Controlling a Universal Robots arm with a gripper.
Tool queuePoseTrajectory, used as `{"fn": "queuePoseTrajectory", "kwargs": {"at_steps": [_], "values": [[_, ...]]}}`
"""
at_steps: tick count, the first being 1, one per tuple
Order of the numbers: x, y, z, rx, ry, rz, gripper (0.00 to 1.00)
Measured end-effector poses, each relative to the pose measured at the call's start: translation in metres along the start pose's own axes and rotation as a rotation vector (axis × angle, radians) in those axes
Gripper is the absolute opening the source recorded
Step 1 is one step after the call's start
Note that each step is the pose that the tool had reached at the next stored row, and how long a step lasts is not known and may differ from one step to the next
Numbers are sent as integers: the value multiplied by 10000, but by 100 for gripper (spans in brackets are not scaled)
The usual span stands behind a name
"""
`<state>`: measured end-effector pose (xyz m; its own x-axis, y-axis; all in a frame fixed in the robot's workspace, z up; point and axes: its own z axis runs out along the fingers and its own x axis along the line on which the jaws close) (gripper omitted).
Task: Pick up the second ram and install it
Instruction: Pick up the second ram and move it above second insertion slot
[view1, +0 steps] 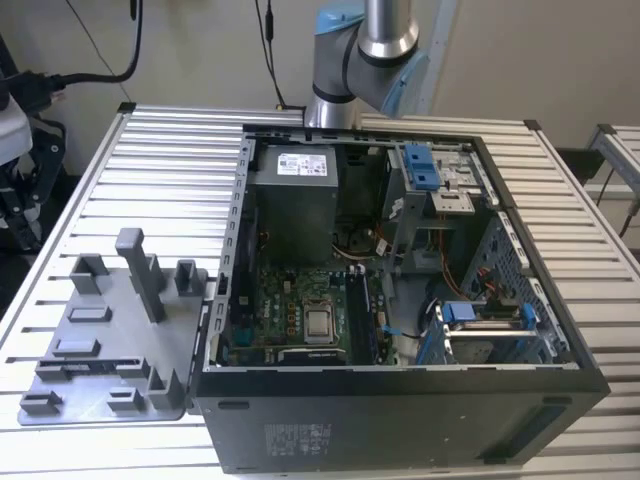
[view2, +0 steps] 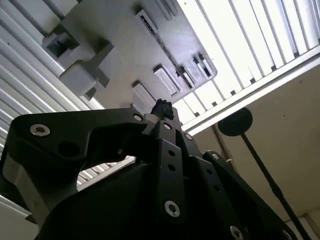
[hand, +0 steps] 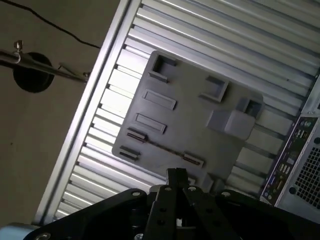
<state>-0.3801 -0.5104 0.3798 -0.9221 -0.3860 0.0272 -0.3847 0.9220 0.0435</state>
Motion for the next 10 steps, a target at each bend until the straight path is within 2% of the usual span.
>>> {"fn": "queuePoseTrajectory", "kwargs": {"at_steps": [10], "values": [[4,1,0,27,42,-967,11]]}}
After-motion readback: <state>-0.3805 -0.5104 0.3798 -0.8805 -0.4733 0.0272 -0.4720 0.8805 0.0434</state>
